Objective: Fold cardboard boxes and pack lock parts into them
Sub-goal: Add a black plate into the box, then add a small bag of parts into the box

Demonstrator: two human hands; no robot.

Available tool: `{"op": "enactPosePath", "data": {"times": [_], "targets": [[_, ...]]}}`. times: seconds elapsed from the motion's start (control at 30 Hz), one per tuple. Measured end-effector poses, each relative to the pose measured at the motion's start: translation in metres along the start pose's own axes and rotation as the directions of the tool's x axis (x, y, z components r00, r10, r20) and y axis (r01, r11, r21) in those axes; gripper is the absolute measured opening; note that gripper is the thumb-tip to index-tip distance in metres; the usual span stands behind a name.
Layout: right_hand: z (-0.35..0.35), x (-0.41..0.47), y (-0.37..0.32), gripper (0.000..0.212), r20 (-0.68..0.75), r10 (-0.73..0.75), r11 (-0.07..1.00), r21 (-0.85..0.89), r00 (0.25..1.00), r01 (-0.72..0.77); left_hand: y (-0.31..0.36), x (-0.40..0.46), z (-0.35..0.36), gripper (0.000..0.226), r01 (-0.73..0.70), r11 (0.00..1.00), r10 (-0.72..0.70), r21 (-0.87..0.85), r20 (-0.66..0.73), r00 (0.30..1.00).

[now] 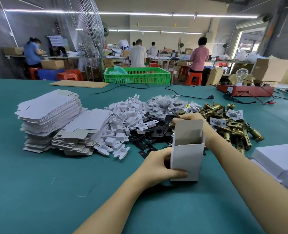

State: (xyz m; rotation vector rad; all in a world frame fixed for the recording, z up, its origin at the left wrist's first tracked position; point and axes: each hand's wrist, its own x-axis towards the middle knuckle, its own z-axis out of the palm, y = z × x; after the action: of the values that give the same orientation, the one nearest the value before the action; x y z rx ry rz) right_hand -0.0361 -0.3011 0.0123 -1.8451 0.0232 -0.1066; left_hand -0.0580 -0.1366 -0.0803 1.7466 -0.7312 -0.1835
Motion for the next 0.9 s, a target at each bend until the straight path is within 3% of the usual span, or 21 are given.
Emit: {"op": "enactPosePath", "data": {"times": [0.07, 0.13, 0.27, 0.33, 0.43, 0.5, 0.57, 0.67, 0.73, 0.8, 0.83, 0.9], "targets": [[-0.011, 0.002, -0.003, 0.018, -0.065, 0.037, 0.998, 0.061, 0.997, -0.033, 0.001, 0.001, 0.000, 0.055, 0.003, 1.000, -0.003, 0.007, 0.000, 1.000], [-0.028, 0.000, -0.005, 0.005, -0.128, 0.117, 0.953, 0.293, 0.985, -0.075, 0.001, 0.000, 0.000, 0.056, 0.006, 1.000, -0.006, 0.009, 0.002, 1.000], [-0.047, -0.018, -0.008, 0.019, -0.123, 0.168, 0.813, 0.578, 0.978, -0.067, 0.004, -0.002, 0.001, 0.055, 0.010, 1.000, -0.010, -0.021, 0.011, 1.000], [-0.053, -0.025, -0.013, 0.016, -0.109, 0.225, 0.679, 0.730, 0.968, -0.075, 0.005, -0.002, 0.002, 0.054, 0.011, 0.999, -0.011, -0.036, 0.010, 1.000], [-0.062, -0.034, -0.024, 0.020, 0.028, 0.198, 0.372, 0.923, 0.980, -0.102, 0.005, -0.001, 0.002, 0.052, 0.014, 0.999, -0.014, -0.038, 0.010, 1.000], [-0.069, -0.036, -0.028, 0.035, 0.077, 0.115, 0.248, 0.963, 0.990, -0.103, 0.005, -0.001, 0.003, 0.050, 0.017, 0.999, -0.017, -0.044, 0.010, 1.000], [-0.072, -0.041, -0.031, 0.044, 0.101, 0.044, 0.191, 0.976, 0.994, -0.108, 0.005, -0.001, 0.002, 0.048, 0.021, 0.998, -0.020, -0.052, 0.007, 1.000], [-0.073, -0.046, -0.034, 0.030, 0.113, 0.032, 0.336, 0.935, 0.993, -0.118, 0.006, -0.001, 0.001, 0.047, 0.021, 0.999, -0.020, -0.049, 0.003, 1.000], [-0.071, -0.049, -0.037, 0.015, 0.070, 0.035, 0.585, 0.808, 0.997, -0.077, 0.007, -0.001, 0.001, 0.046, 0.019, 0.999, -0.019, -0.043, 0.002, 1.000], [-0.068, -0.053, -0.042, 0.019, 0.005, -0.038, 0.842, 0.539, 0.999, 0.029, 0.008, -0.001, 0.002, 0.046, 0.015, 0.999, -0.015, -0.044, 0.003, 1.000], [-0.067, -0.055, -0.044, 0.022, -0.010, -0.093, 0.920, 0.381, 0.996, 0.089, 0.008, -0.001, 0.002, 0.047, 0.012, 0.999, -0.012, -0.046, 0.004, 1.000], [-0.064, -0.062, -0.051, 0.023, 0.009, -0.209, 0.976, 0.067, 0.978, 0.208, 0.009, -0.002, 0.002, 0.049, 0.005, 0.999, -0.005, -0.045, 0.007, 1.000]]}}
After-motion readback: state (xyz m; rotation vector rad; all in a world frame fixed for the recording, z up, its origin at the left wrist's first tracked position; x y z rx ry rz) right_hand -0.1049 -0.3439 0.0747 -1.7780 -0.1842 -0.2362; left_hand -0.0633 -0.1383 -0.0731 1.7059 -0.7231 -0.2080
